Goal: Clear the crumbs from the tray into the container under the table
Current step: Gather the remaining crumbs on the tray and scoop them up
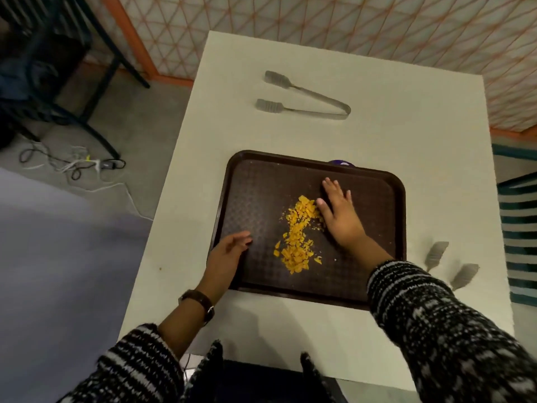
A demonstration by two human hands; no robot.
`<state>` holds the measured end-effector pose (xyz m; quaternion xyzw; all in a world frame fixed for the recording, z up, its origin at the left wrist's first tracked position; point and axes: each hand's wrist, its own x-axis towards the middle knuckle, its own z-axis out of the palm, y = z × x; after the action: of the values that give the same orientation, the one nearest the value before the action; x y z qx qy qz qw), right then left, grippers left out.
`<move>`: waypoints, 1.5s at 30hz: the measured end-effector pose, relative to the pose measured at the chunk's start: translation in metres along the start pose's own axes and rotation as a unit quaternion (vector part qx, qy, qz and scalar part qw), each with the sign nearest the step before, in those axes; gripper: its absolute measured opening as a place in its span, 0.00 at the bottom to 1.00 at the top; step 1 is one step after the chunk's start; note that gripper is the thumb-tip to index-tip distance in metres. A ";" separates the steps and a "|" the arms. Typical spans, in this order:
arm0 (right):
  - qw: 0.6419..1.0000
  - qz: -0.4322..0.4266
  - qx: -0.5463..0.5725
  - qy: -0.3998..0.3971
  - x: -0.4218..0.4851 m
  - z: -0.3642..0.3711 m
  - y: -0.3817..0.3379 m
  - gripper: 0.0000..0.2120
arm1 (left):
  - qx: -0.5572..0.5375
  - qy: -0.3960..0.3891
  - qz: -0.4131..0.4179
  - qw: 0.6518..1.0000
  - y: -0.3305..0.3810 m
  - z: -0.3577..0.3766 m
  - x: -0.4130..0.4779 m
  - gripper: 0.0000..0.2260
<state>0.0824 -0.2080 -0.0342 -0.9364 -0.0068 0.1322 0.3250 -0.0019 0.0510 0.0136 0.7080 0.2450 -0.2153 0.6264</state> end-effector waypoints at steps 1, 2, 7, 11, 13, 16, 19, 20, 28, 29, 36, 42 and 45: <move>1.000 -0.026 -0.014 -0.010 0.008 0.001 0.001 0.26 | -0.002 0.011 -0.001 1.000 0.000 -0.003 0.001 0.09; 0.998 -0.052 -0.023 -0.017 0.015 0.002 0.001 0.26 | -0.006 0.019 -0.002 1.000 0.000 -0.005 0.002 0.09; 0.983 -0.162 -0.054 -0.061 0.025 0.011 -0.006 0.28 | -0.016 0.055 -0.007 0.998 -0.010 -0.012 0.000 0.11; 0.964 -0.233 -0.054 -0.116 0.018 0.021 -0.014 0.25 | -0.009 0.066 -0.018 0.998 -0.019 -0.015 0.003 0.12; 0.954 -0.258 -0.019 -0.150 0.008 0.025 -0.018 0.24 | -0.001 0.068 -0.014 0.998 -0.020 -0.013 0.001 0.12; 0.937 -0.295 0.010 -0.185 -0.011 0.030 -0.022 0.23 | 0.017 0.067 -0.004 0.998 -0.021 -0.011 0.001 0.12; 0.932 -0.299 0.048 -0.198 -0.031 0.035 -0.021 0.20 | 0.018 0.060 0.001 0.998 -0.021 -0.010 -0.001 0.12; 0.936 -0.287 0.066 -0.193 -0.037 0.034 -0.021 0.19 | 0.022 0.059 0.007 0.998 -0.020 -0.009 -0.001 0.12; 0.983 -0.083 0.161 0.031 -0.074 0.017 -0.009 0.24 | 0.240 -0.029 0.180 0.953 -0.026 0.022 -0.003 0.25; 0.983 -0.053 0.168 0.057 -0.083 0.017 -0.005 0.24 | 0.285 -0.062 0.208 0.934 -0.029 0.029 -0.001 0.32; 0.968 0.060 0.211 0.122 -0.141 0.025 -0.003 0.22 | 0.511 -0.098 0.262 0.813 -0.043 0.065 0.028 0.56; 0.967 0.074 0.206 0.132 -0.152 0.023 -0.005 0.25 | 0.545 -0.122 0.303 0.772 -0.038 0.087 0.048 0.53; 0.966 0.078 0.208 0.135 -0.156 0.021 -0.004 0.23 | 0.537 -0.153 0.347 0.754 -0.037 0.097 0.053 0.49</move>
<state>-0.0730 -0.2079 -0.0096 -0.8548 0.1374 0.0281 0.4997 0.0165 -0.0375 -0.0596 0.9218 -0.2724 -0.1853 0.2042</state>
